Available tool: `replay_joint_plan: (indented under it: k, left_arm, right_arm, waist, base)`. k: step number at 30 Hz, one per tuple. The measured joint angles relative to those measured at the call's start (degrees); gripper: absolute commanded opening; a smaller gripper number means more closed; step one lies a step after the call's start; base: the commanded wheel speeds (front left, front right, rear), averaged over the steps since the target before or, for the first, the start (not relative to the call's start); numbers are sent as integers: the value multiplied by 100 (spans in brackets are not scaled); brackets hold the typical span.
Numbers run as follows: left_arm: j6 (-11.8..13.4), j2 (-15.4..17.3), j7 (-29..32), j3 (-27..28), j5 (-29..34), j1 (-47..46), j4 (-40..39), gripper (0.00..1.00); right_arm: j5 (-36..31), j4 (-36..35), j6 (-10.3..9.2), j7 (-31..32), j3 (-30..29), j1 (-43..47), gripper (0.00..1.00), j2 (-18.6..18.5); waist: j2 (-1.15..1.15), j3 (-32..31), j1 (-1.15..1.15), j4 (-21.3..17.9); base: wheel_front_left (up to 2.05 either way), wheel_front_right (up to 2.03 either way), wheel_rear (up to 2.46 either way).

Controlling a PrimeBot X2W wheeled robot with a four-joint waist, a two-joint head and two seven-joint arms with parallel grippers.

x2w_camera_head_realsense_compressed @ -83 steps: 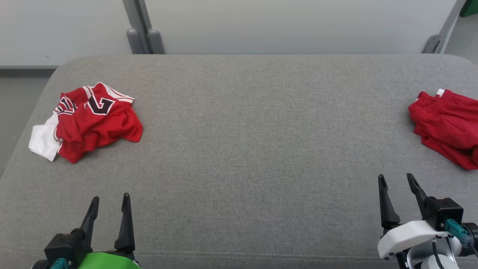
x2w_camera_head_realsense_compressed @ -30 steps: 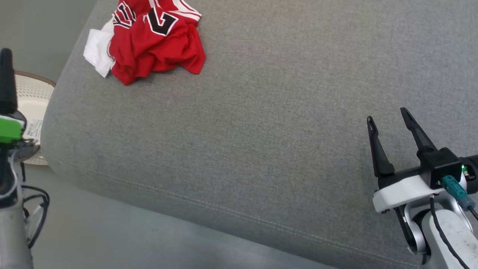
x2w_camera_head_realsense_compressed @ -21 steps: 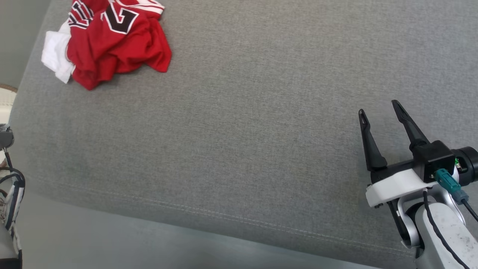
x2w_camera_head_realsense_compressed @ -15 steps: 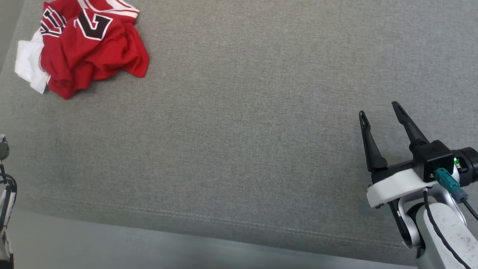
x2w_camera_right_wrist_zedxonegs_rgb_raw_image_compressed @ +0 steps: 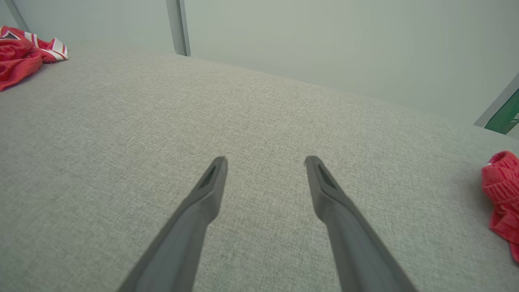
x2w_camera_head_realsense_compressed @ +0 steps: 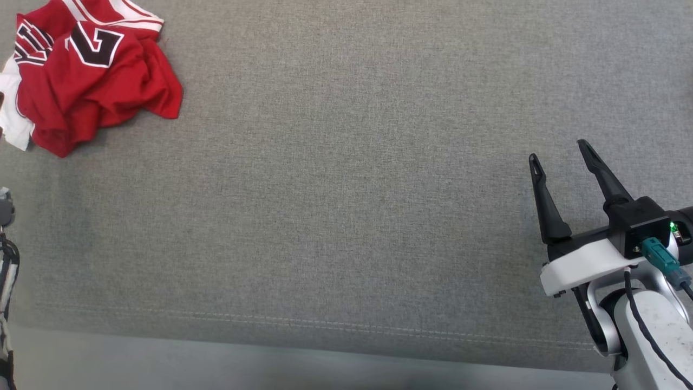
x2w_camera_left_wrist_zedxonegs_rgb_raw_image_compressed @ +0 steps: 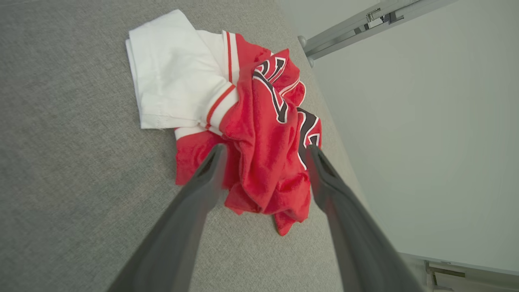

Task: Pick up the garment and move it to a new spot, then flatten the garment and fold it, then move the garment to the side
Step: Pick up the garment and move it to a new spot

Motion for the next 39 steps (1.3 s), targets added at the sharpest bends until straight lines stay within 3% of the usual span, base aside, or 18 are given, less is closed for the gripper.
replay_joint_plan:
  k: [11,27,28,29,31,32,39]
  left_arm:
    - [-18,69,78,153,-247,-549,270,100]
    - [-379,-164,90,-183,-180,-803,962,100]
    - [-420,-164,90,-204,-153,-803,996,79]
    - [-441,-165,71,-220,-149,-804,1028,79]
    - [-472,-165,37,-227,-149,-809,1094,4]
    - [-479,-165,15,-238,-145,-820,1122,0]
    - [-804,-355,-54,-420,-41,-951,1185,0]
  right_arm:
    - [-43,-358,0,180,-105,-1,100,-69]
    - [-77,-467,-7,237,-180,-96,100,-86]
    - [-77,-468,-8,252,-189,-96,100,-81]
    - [-77,-468,-8,252,-198,-96,100,-76]
    - [-77,-469,-8,253,-204,-96,100,-68]
    - [-77,-469,-8,253,-209,-96,100,-63]
    - [-74,-468,-20,259,-314,-86,100,-31]
  waist:
    - [0,417,0,-23]
    - [0,731,0,-2]
    - [0,734,0,-5]
    - [0,736,1,-8]
    - [0,735,0,-14]
    - [0,734,0,-17]
    - [0,682,0,19]
  base:
    - [0,0,0]
    - [0,0,0]
    - [0,0,0]
    - [0,0,0]
    - [0,0,0]
    - [0,0,0]
    - [0,0,0]
